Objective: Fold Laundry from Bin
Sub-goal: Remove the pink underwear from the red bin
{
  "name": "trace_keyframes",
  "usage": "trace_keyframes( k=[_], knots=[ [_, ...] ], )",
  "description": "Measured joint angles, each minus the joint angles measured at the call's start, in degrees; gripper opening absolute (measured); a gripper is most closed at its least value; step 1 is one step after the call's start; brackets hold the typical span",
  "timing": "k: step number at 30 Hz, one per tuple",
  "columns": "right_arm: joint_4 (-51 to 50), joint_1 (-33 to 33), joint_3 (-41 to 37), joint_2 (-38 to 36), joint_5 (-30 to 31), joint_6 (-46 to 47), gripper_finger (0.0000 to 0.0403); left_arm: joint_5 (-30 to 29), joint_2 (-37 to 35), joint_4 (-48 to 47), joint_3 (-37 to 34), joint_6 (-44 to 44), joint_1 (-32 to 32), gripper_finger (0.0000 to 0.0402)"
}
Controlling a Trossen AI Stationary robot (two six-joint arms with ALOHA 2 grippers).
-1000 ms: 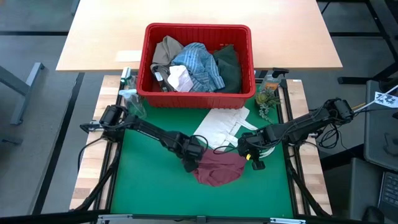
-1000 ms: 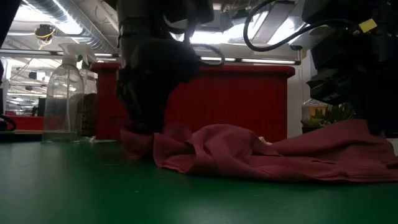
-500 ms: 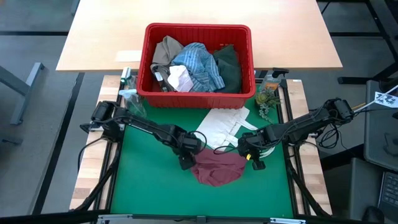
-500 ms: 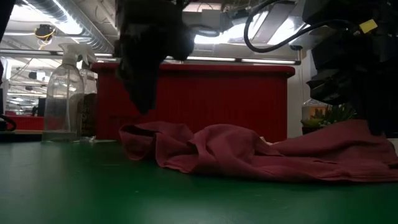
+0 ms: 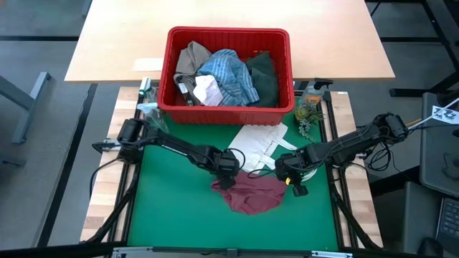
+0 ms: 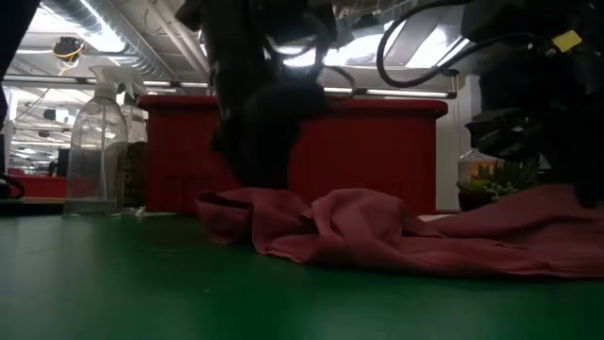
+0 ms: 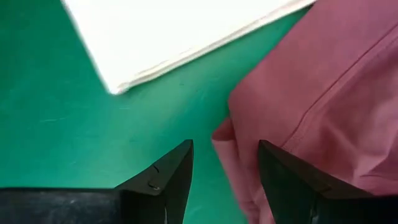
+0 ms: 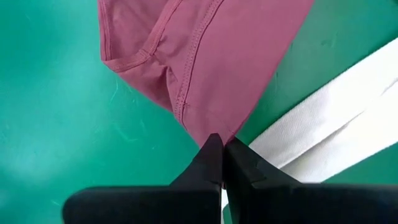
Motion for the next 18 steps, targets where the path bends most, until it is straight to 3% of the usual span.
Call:
trace_keyframes(
  k=[7, 18],
  knots=[
    [-0.06, 0.00, 0.00, 0.00, 0.02, 0.00, 0.0001, -0.31, 3.20, 2.19, 0.12, 0.02, -0.02, 0.0173],
    [0.44, -0.09, 0.11, 0.00, 0.52, 0.00, 0.0001, -8.25, 3.23, -7.80, 0.22, 0.35, -0.04, 0.0173]
  ],
)
